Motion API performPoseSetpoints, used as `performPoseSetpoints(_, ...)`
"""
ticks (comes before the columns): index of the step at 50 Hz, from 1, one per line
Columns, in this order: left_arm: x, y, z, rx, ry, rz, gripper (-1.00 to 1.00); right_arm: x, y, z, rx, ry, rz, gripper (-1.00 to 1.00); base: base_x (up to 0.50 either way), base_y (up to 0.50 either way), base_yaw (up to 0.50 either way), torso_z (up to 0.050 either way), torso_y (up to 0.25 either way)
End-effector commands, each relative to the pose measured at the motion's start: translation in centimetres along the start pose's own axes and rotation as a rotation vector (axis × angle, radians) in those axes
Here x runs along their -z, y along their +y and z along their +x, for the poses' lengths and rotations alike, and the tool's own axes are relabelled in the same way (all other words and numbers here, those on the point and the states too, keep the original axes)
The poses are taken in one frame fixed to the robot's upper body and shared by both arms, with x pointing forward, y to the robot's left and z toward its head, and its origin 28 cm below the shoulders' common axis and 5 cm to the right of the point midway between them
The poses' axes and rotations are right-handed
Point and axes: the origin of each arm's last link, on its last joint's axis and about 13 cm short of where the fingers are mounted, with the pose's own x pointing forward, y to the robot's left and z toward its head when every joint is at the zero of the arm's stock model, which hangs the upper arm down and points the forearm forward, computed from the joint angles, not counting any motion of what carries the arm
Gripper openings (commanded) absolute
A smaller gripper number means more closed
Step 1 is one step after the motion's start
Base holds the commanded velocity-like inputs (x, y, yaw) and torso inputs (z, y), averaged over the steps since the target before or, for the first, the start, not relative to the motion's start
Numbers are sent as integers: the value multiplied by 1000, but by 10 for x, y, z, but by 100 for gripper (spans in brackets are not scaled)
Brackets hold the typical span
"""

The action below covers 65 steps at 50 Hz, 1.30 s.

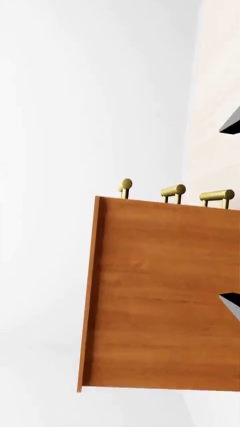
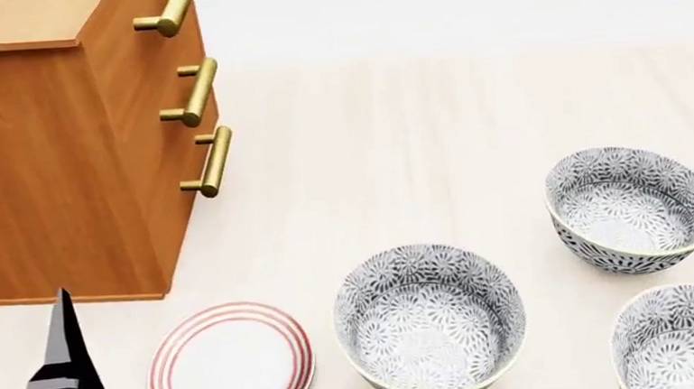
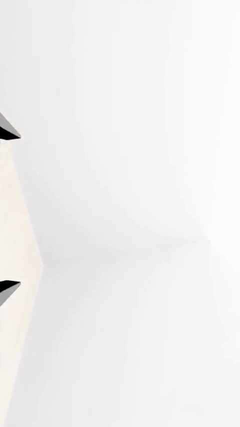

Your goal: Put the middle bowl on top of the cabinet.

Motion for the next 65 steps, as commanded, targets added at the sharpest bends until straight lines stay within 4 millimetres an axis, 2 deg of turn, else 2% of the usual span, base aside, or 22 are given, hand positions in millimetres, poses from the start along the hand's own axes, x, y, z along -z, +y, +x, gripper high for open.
performPoseSetpoints(1,-3,1,0,-5,-4,-10,100,-4,-3,-1,15,-8,2,100,0,0,0,0,0)
performPoseSetpoints(15,-4,1,-1,-11,2,-13,100,-5,-3,-2,19,-19,-20,100,458,-85,0,0,0)
performPoseSetpoints(32,-5,1,-5,-51,8,-40,100,-6,-3,-3,19,-21,-33,100,0,0,0,0,0)
performPoseSetpoints(36,-13,-4,-11,-33,21,-86,100,-5,-2,-2,16,-17,-40,100,0,0,0,0,0)
performPoseSetpoints(42,-17,-20,-23,62,129,-205,100,-5,-3,-3,14,-16,-50,100,0,0,0,0,0)
performPoseSetpoints(51,-28,-44,-29,47,213,-271,100,-9,-7,-6,26,-21,-50,100,0,0,0,0,0)
performPoseSetpoints(52,-30,-56,-30,41,207,-274,100,-10,-7,-7,29,-25,-48,100,0,0,0,0,0)
performPoseSetpoints(54,-29,-62,-31,49,229,-287,100,-10,-7,-7,29,-27,-49,100,0,0,0,0,0)
performPoseSetpoints(55,-12,-95,-43,146,454,-419,100,-15,-9,-10,38,-45,-44,100,0,0,0,0,0)
performPoseSetpoints(65,-3,-101,-41,152,505,-413,100,-17,-10,-11,43,-50,-42,100,0,0,0,0,0)
